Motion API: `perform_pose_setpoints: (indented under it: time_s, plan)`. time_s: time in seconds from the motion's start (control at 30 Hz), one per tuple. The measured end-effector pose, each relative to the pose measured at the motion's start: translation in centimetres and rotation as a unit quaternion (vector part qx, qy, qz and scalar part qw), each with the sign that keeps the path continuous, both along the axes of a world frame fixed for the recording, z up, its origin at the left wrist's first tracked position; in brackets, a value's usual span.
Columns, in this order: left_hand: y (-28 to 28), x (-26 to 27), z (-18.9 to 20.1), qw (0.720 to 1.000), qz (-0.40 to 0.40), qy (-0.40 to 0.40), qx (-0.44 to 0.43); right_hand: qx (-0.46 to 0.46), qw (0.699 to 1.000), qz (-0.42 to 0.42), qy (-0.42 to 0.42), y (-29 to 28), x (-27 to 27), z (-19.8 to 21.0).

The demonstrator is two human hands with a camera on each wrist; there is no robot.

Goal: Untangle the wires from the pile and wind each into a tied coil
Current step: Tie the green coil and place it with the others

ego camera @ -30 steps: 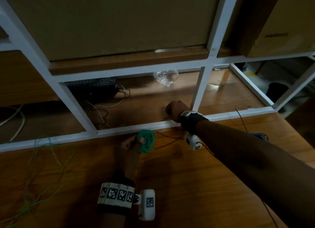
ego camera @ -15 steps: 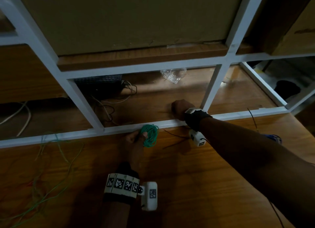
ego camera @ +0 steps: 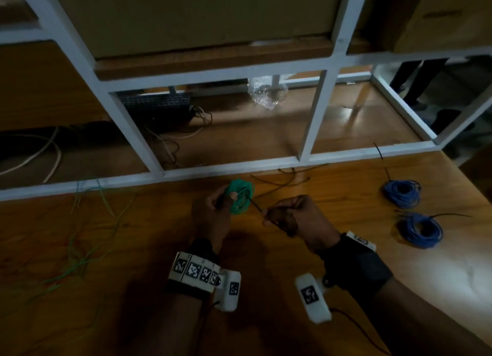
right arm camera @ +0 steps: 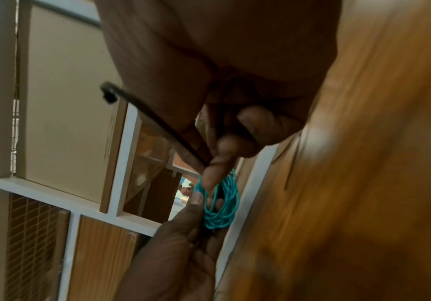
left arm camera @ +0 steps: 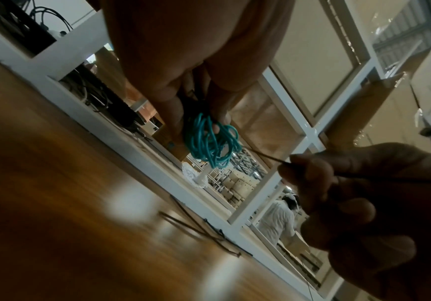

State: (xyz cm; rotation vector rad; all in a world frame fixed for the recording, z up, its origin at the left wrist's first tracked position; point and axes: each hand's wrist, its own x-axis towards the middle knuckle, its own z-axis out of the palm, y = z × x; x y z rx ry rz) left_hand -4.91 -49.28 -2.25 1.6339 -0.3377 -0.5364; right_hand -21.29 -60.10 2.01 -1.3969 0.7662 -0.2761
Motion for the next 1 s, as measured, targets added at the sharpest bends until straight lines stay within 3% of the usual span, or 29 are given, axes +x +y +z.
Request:
perform_pose_setpoints:
  time_s: [0.23,0.43,0.63,0.83,1.0]
  plan:
    - [1.2,-4.0,1.0,0.997,-0.032,-0.065,0.015,0.000,0.999,-0.048,0.017,1.1,-3.5,-0.3]
    - [1.0,-7.5,0.5,0.986,-0.133,-0.095,0.037,-0.030,0.998,-0.037,0.039,1.7,-6.2,0.2]
    - [1.0,-10.7,0.7,0.972,-0.153,-0.175,0.018,0.036,0.993,-0.109,-0.029,3.0,-8.8,-0.3]
    - [1.1,-12.6,0.8,0.979,-0.152,-0.135,-0.004,0.085,0.983,-0.151,-0.063,4.0,-9.9,-1.9]
    - [0.7,-13.8,0.6,0.995,-0.099,-0.023,-0.018,0.089,0.982,-0.157,-0.063,3.9,-10.2,-1.9]
